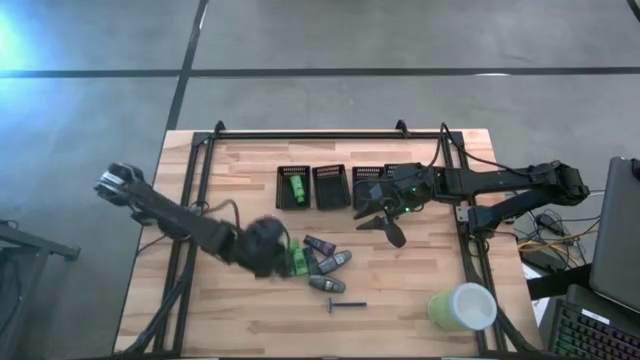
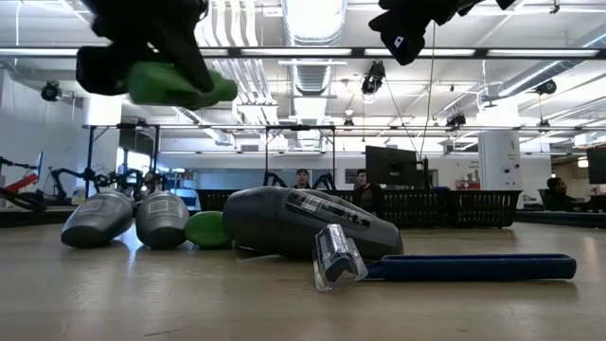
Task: Pick & Place Travel size toiletries
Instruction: Put the shampoo into the left black basket, then put the razor into the right black basket
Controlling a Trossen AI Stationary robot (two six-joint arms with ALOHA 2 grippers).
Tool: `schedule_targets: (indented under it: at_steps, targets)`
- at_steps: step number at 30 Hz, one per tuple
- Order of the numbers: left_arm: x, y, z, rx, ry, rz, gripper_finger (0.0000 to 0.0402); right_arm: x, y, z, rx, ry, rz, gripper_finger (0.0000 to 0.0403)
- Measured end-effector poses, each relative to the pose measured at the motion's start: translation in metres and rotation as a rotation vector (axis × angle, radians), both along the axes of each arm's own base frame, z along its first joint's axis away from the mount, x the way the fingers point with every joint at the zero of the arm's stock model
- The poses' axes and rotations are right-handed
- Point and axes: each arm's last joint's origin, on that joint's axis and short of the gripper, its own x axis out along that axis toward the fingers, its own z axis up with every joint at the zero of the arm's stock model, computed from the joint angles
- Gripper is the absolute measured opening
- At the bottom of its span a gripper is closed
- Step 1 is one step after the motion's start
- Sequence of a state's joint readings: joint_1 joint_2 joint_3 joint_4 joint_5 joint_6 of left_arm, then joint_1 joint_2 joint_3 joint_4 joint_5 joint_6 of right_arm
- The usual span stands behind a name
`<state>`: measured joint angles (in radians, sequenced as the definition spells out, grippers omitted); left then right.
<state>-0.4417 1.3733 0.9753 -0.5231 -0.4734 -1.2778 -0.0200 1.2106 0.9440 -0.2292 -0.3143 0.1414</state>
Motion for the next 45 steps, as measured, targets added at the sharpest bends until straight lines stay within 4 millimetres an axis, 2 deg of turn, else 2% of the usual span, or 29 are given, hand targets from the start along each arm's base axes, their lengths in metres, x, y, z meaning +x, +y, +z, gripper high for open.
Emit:
schedule_targets:
  at_steps: [4, 10, 14, 19, 26, 34, 40, 45]
  targets:
    - [-0.007, 0.044, 0.004, -0.073, -0.060, 0.234, 0.0124, 0.000, 0.000, 0.000, -0.004, -0.002, 0.002, 0.0118]
    - [-0.007, 0.110, 0.000, -0.083, -0.143, 0.459, 0.0124, 0.000, 0.000, 0.000, -0.011, -0.004, 0.006, 0.0097]
    - [-0.004, 0.145, -0.008, -0.117, -0.129, 0.499, 0.0124, 0.000, 0.000, 0.000, -0.023, -0.008, 0.012, 0.0082]
    - [-0.002, 0.174, -0.022, -0.113, -0.055, 0.518, 0.0124, 0.000, 0.000, 0.000, -0.026, -0.009, 0.014, 0.0063]
    - [0.015, 0.188, -0.046, -0.098, 0.011, 0.431, 0.0127, 0.000, 0.000, 0.000, -0.016, 0.000, 0.009, 0.0044]
    - [0.032, 0.193, -0.066, -0.088, 0.082, 0.429, 0.0181, 0.000, 0.000, -0.001, 0.007, 0.008, -0.004, 0.0033]
    - [0.033, 0.194, -0.065, -0.075, 0.086, 0.421, 0.0216, -0.001, 0.000, -0.003, 0.024, 0.022, -0.013, 0.0042]
    - [0.029, 0.187, -0.045, -0.022, 0.047, 0.307, 0.0230, -0.001, 0.000, -0.005, 0.030, 0.029, -0.016, 0.0057]
